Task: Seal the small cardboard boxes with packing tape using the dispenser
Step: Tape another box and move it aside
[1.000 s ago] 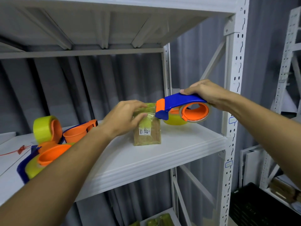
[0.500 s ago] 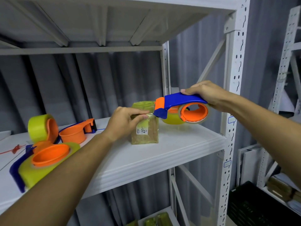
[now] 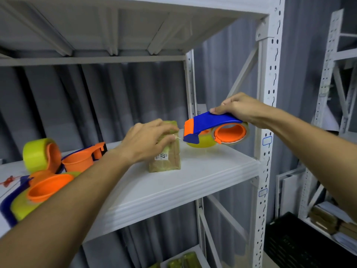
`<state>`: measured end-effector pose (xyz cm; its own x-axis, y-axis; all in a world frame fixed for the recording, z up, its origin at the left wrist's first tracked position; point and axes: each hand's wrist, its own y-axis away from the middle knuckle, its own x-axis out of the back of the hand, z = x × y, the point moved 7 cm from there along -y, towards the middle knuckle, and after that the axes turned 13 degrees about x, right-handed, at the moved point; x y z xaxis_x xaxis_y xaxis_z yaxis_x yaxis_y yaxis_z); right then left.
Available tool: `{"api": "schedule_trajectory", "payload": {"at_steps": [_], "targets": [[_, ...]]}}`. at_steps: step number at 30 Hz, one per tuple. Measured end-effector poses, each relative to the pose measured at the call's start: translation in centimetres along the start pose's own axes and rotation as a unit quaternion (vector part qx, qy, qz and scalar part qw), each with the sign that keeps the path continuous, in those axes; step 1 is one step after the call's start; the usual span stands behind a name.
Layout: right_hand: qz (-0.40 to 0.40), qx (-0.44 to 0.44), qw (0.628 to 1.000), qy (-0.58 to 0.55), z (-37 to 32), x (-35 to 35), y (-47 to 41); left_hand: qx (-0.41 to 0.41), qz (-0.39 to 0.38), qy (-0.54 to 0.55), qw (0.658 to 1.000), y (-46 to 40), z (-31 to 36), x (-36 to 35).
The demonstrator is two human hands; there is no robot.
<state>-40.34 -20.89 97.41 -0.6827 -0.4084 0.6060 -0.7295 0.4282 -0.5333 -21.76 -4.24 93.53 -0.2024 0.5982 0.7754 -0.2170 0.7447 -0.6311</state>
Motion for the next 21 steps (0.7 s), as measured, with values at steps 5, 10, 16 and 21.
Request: {"api": "schedule_trajectory", "payload": {"at_steps": [5,10,16,21], "targets": [[-0.005,-0.017,0.999,0.046,-0.5,-0.2,-0.1,0.001,0.008,-0.015,1.000,-0.3,0.1,-0.2],[-0.019,-0.018,0.990,0.141,-2.5,-0.7,-1.6,0.030,0.045,0.022,0.998,-0.3,0.0,0.0],[-0.026,-0.019,0.972,0.233,-5.8,-1.7,-3.6,0.116,0.042,0.057,0.991,-0.9,-0.8,-0.4],[-0.017,-0.010,0.963,0.269,-6.7,-2.5,-3.4,0.140,0.040,0.084,0.986,-1.1,-1.3,-0.6]]}}
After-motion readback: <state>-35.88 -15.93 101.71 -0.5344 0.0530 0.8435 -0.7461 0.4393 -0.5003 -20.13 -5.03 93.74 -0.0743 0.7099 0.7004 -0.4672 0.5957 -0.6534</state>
